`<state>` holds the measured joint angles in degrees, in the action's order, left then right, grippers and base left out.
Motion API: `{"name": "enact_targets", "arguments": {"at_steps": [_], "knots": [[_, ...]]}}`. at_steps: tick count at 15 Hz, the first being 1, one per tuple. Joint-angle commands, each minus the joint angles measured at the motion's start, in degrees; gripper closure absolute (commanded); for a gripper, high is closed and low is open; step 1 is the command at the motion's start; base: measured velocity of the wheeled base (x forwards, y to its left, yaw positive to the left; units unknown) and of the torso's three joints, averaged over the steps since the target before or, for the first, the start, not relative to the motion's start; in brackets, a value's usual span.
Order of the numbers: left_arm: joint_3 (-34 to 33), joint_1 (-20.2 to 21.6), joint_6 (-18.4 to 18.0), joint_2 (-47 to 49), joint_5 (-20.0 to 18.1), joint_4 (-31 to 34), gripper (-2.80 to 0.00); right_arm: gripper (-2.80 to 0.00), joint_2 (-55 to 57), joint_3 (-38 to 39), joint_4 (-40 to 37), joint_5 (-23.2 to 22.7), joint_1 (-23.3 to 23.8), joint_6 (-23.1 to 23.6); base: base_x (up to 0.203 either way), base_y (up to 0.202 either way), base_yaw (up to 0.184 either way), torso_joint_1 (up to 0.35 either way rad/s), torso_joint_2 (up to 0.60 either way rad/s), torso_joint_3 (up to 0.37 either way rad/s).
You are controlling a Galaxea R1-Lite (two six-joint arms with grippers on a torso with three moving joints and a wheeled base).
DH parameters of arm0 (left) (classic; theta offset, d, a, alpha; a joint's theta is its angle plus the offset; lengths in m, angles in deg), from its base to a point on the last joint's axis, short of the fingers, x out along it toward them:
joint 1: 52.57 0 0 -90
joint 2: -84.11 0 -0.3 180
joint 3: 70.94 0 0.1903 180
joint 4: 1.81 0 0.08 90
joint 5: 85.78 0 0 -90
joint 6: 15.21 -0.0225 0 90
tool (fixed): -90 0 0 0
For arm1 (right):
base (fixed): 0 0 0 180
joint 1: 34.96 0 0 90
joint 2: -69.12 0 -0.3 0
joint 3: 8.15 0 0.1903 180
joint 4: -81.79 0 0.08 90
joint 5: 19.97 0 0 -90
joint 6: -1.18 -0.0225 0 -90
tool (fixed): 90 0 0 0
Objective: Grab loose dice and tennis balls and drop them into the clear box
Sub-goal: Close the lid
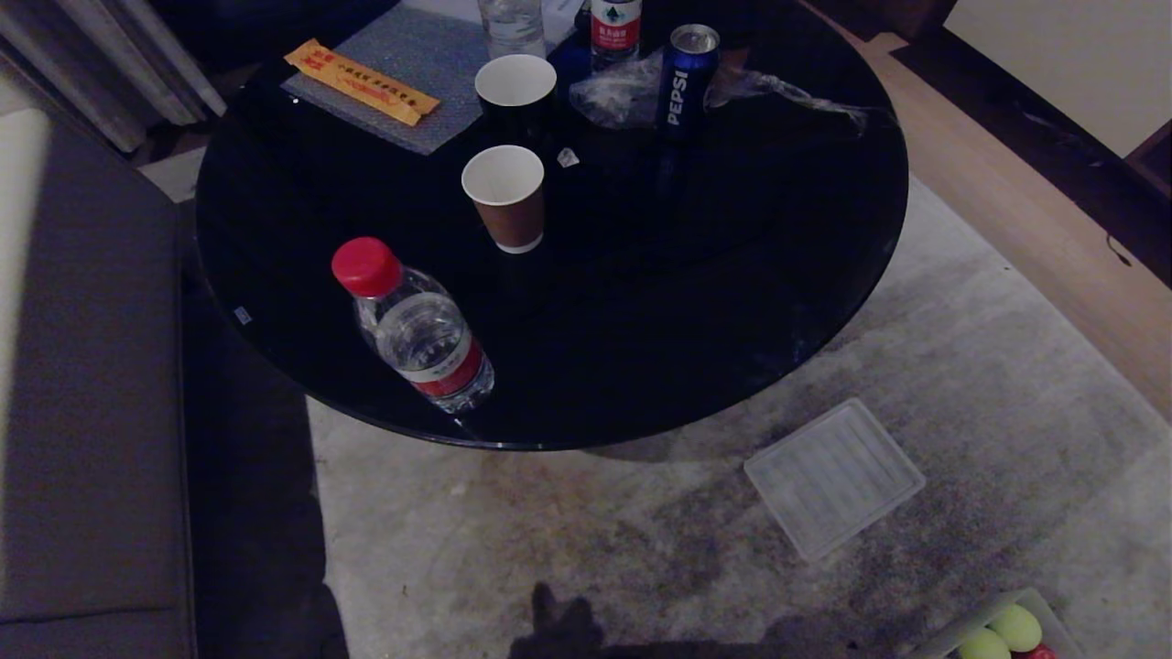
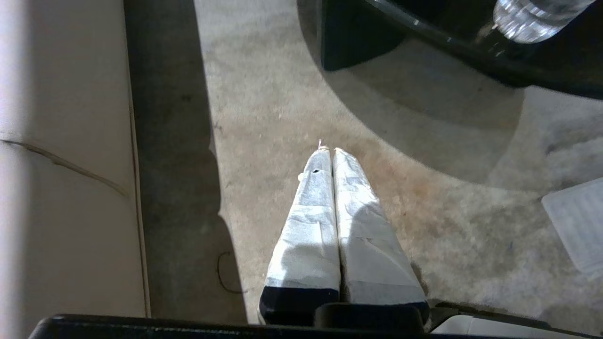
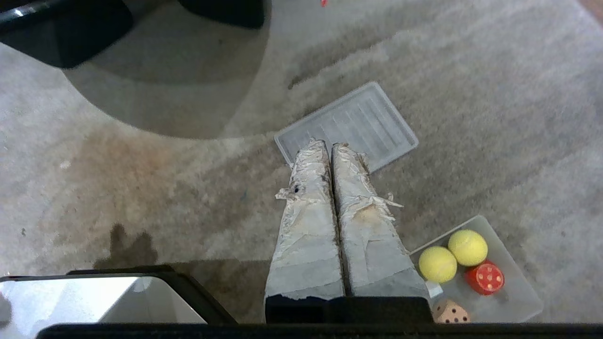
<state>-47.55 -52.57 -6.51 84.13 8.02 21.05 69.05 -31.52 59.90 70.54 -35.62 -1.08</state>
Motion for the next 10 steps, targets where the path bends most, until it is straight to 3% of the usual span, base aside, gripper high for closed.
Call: {"name": "enact_targets", "arguments": {"at_steps": [1, 10], "knots": [[-0.02, 0.0, 0.08, -0.02, -0.01, -0.02, 0.0, 0.0, 0.07, 0.62, 0.02, 0.02, -0.04, -0.03, 0.0, 0.0, 0.0, 0.002, 0.01, -0.202], [-0.02, 0.0, 0.08, -0.02, -0.02, -0.02, 0.0, 0.0, 0.07, 0.62, 0.02, 0.02, -0.04, -0.03, 0.0, 0.0, 0.0, 0.001, 0.0, -0.196]]}}
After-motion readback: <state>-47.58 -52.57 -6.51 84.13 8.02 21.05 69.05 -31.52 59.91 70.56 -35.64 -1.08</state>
